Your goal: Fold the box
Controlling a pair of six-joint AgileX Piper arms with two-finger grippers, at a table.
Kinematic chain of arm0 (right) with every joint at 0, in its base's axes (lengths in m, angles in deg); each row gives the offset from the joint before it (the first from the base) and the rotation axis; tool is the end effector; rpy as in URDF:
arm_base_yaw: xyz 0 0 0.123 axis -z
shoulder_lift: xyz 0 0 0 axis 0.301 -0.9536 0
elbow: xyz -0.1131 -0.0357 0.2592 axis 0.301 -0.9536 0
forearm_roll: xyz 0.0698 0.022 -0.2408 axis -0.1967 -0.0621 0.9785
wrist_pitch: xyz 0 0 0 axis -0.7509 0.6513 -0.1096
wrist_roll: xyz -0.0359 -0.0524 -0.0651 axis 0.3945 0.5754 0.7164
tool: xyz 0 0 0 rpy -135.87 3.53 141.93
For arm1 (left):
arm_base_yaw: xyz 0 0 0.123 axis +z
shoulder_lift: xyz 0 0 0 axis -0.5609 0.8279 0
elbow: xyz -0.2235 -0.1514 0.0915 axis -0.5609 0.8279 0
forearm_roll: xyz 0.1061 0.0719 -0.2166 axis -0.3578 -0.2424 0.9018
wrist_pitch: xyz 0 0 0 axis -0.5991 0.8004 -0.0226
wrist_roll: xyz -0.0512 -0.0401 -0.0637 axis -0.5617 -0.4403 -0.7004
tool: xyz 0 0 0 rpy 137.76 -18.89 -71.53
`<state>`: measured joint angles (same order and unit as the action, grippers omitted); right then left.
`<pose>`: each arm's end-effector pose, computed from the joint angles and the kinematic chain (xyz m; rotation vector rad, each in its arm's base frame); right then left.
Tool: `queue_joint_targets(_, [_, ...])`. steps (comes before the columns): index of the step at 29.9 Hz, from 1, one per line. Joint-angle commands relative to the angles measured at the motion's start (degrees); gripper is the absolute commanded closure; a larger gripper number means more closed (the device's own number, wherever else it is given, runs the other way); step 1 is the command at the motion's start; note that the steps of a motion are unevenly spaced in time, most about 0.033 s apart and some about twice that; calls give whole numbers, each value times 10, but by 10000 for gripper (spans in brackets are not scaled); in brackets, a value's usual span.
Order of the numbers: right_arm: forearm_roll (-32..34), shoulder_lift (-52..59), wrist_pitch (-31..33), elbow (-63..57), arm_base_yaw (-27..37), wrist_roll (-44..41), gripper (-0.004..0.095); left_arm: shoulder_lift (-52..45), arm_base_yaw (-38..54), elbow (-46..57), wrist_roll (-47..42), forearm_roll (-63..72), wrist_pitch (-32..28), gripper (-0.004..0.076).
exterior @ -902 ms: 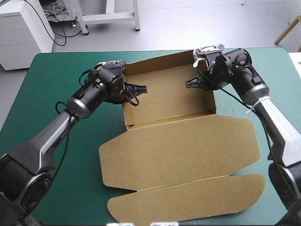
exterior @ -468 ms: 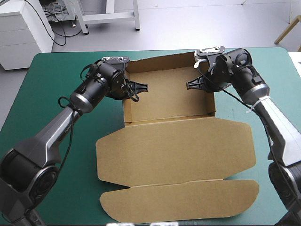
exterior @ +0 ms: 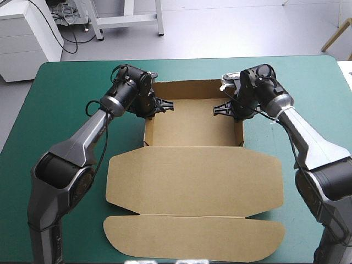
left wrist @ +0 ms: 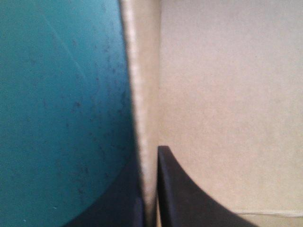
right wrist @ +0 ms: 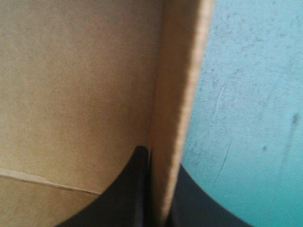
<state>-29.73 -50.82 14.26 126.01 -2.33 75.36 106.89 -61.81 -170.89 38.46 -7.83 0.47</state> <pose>0.3838 0.1348 0.3018 -0.2377 2.8031 0.0670 0.3974 -0.2003 0.2887 0.0521 2.8213 -0.0977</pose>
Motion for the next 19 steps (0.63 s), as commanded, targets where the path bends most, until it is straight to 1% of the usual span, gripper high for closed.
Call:
queue_joint_targets(1, [-52, 13, 5, 19, -3, 22, 908, -20, -3, -19, -1, 2, 26, 734])
queue_joint_targets(8, [-53, 6, -24, 19, -3, 24, 908, -11, -3, -19, -1, 0, 26, 734])
queue_joint_targets(13, [-60, -2, -29, 19, 3, 32, 896, -9, -3, -19, -1, -13, 23, 734])
queue_joint_targets(15, [-59, -5, -28, 19, 7, 33, 845, -9, -3, -19, -1, -12, 19, 733])
queue_joint_targets(16, [-60, -6, -28, 19, 8, 34, 802, -9, -3, -19, -1, -11, 18, 732])
queue_joint_targets(18, [-61, -7, -25, 19, 9, 34, 679, -9, -3, -19, 1, -11, 17, 726])
queue_joint_targets(19, [-61, -7, -24, 19, 9, 34, 600, -9, -3, -19, 11, -11, 12, 713])
